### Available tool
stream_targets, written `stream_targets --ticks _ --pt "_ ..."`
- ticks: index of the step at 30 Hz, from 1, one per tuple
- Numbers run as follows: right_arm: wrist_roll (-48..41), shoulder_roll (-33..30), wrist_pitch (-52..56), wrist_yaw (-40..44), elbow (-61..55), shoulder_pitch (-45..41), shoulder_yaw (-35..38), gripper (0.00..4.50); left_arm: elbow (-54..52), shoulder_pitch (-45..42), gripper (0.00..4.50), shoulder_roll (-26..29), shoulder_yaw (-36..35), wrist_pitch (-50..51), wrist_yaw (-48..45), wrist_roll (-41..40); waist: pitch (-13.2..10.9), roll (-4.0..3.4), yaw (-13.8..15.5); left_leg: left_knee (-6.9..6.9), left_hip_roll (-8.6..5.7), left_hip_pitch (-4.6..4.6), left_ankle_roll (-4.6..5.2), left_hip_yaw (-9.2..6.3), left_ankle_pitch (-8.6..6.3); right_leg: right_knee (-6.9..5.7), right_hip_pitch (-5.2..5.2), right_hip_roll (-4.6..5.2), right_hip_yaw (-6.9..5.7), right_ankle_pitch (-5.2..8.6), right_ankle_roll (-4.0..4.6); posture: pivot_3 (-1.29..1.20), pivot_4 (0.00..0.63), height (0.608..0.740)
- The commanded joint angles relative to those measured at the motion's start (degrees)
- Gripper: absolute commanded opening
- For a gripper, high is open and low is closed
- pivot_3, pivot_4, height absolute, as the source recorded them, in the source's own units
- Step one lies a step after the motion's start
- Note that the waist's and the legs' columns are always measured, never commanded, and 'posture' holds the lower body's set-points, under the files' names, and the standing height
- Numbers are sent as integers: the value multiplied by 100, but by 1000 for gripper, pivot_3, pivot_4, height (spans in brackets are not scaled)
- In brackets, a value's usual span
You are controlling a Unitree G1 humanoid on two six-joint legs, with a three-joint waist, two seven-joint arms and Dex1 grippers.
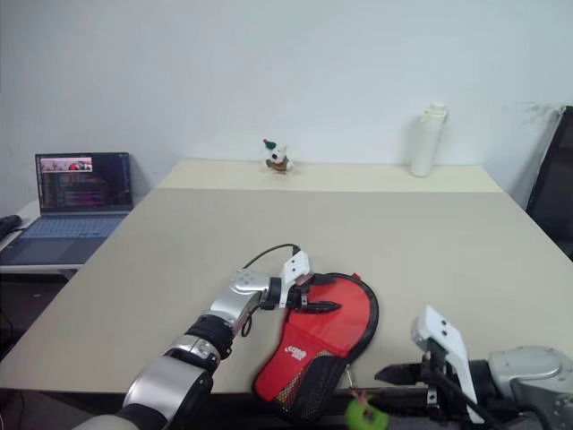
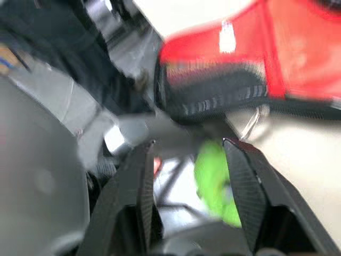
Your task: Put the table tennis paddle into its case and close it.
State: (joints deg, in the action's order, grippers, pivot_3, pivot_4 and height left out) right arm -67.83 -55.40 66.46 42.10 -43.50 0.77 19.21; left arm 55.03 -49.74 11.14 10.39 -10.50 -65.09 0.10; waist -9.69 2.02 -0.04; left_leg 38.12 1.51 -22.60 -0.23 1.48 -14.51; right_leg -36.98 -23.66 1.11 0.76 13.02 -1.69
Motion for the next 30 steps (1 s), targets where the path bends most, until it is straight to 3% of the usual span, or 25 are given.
stream_targets --ticks 1,7,11,19,30 --pt "-304 336 -94 -891 745 -730 87 1994 -193 30 3545 44 -90 -88 95 -56 -3 6 -16 0 1 2 0 0 0 1 1 0 1 0 0 0 150 740" --pt "1330 1135 -693 -1928 1917 -1732 -846 1994 -885 119 3545 253 -329 320 -254 -484 -4 4 -22 -5 4 -26 0 5 0 -3 -34 -5 8 -1 1 0 150 740" --pt "2377 1872 -1228 -2534 2713 -2008 -1346 1994 -1707 200 3545 775 -599 1243 -740 -991 -5 4 -32 -13 4 -43 0 7 0 -2 -55 -7 11 -1 3 0 150 740" --pt "3059 2818 -1393 -2812 2913 -1932 -1644 1994 -3358 1045 3545 1864 -576 2414 -1402 -1446 -8 -5 -87 -13 8 -35 1 3 0 -6 -54 -7 16 0 4 0 150 740" --pt "3564 3198 -1193 -3082 2845 -1681 -1732 1994 -4520 1797 3545 2389 -593 3034 -1423 -1784 -7 -5 -99 -11 8 -30 0 3 0 -10 -52 -5 17 0 5 0 150 740"
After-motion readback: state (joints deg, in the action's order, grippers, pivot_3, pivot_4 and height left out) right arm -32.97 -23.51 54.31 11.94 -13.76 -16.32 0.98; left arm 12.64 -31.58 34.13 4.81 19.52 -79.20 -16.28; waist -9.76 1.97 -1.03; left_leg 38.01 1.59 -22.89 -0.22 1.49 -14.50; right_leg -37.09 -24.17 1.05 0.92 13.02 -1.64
